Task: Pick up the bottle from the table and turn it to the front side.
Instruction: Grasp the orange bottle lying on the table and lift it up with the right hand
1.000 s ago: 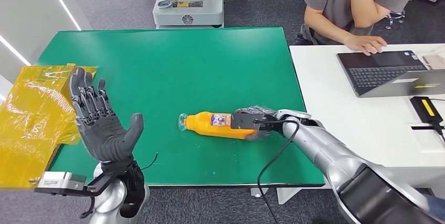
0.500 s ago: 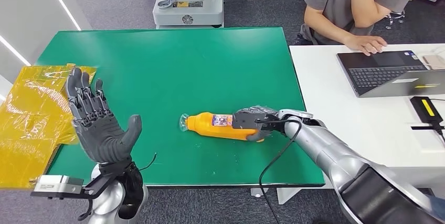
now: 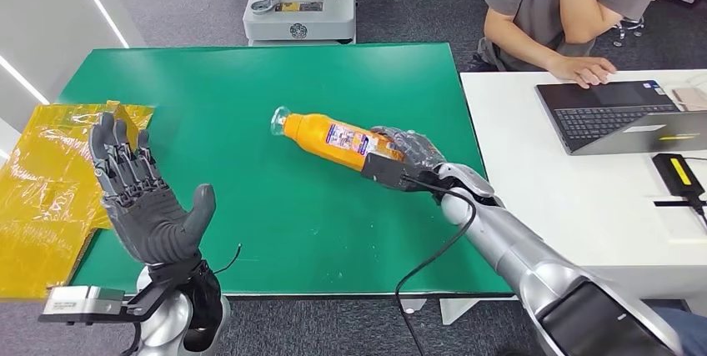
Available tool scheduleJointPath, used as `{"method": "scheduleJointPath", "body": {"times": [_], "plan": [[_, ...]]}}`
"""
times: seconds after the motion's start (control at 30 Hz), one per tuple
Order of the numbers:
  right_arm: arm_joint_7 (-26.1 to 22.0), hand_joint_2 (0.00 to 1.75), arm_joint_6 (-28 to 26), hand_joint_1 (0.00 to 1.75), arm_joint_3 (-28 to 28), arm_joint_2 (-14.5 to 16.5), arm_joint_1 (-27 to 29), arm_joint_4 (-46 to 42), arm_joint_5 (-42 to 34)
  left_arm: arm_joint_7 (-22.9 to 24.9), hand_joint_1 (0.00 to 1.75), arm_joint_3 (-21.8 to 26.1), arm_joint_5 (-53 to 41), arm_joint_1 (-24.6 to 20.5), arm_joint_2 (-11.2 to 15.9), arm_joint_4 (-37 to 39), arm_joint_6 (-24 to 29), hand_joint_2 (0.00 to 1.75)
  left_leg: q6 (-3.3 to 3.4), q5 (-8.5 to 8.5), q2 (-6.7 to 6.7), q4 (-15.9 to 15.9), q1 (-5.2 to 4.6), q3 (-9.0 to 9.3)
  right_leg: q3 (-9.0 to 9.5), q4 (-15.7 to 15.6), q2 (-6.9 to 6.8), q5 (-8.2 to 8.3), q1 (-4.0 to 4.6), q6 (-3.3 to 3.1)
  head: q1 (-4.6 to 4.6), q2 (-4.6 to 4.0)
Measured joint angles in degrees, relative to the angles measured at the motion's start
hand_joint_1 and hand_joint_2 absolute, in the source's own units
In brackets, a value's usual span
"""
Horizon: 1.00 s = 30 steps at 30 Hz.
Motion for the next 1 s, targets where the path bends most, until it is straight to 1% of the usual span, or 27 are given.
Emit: {"method": "scheduleJointPath", "body": {"times": [0.17,0.27,0.4,0.47,0.57,0.67,0.77,0.83,0.93,1.0], "plan": [[-0.4,1.75,-6.4,1.75,-5.8,-0.5,6.7,-11.2,-0.1,0.0,0.00,0.1,0.3,0.0,0.0,0.0,0.1,1.75,0.00,-0.01,-0.01,0.0,0.00,-0.01,0.00,0.0,-0.02,-0.03,0.00,0.03,-0.01,0.01],[-0.4,1.75,-8.2,1.75,-8.2,-0.9,10.2,-17.1,0.6,0.0,0.00,0.1,0.3,0.0,-0.1,0.0,0.1,1.75,0.00,-0.02,-0.01,0.0,-0.01,-0.01,-0.01,0.0,-0.01,-0.03,-0.01,0.03,0.00,0.00],[-0.5,1.75,-8.4,1.75,-9.8,-1.3,12.5,-21.4,0.8,0.0,0.00,0.1,0.3,0.0,-0.2,0.0,0.0,1.75,0.00,-0.02,0.00,0.0,-0.01,-0.01,-0.01,0.0,0.00,-0.03,-0.01,0.03,0.00,0.00],[-0.8,1.75,-9.5,1.75,-10.5,-1.4,13.7,-23.1,0.9,0.0,0.00,0.1,0.4,0.0,-0.2,0.0,-0.1,1.75,0.00,-0.01,0.00,0.0,0.00,0.00,-0.01,0.0,-0.01,-0.03,-0.01,0.03,0.00,0.00],[-0.8,1.75,-12.9,1.75,-11.6,-1.4,16.4,-26.5,2.1,0.3,0.00,0.1,0.4,-0.1,-0.2,0.1,-0.3,1.75,0.00,-0.02,-0.01,0.0,0.00,0.00,-0.01,0.0,-0.01,-0.03,0.00,0.03,0.00,0.00],[-1.1,1.75,-17.8,1.75,-11.9,-1.4,19.4,-30.0,5.1,0.6,0.00,0.1,0.5,-0.2,-0.2,0.8,-0.2,1.75,-0.01,-0.03,0.00,0.0,0.00,-0.01,-0.02,0.0,0.00,-0.04,-0.01,0.02,0.00,0.00],[-2.8,1.75,-22.1,1.75,-11.9,-1.4,21.4,-32.8,6.9,0.7,0.00,0.1,2.0,-0.4,-0.2,1.8,-0.6,1.75,0.00,-0.04,0.00,0.0,-0.01,-0.02,-0.03,0.0,0.01,-0.06,-0.01,0.02,0.00,0.00],[-4.8,1.75,-24.2,1.75,-11.8,-1.3,22.2,-34.5,6.7,0.7,0.00,0.1,3.8,-0.5,-0.2,2.4,-1.6,1.75,0.00,-0.04,0.00,0.0,-0.01,-0.02,-0.03,0.0,0.01,-0.07,-0.01,0.02,0.00,0.00],[-8.1,1.75,-26.3,1.75,-11.6,-0.9,22.7,-36.7,5.5,1.4,0.00,0.1,7.1,-0.9,-0.2,2.9,-4.7,1.75,0.00,-0.04,0.01,0.0,0.00,-0.02,-0.03,0.0,0.01,-0.07,-0.01,0.02,0.00,0.01],[-9.2,1.75,-26.7,1.75,-11.2,-0.6,22.8,-37.9,5.1,2.6,0.00,0.0,8.6,-1.4,-0.2,3.4,-6.8,1.75,-0.01,-0.03,0.01,0.0,0.00,-0.02,-0.03,0.0,0.01,-0.07,-0.01,0.01,0.00,0.01]]}}
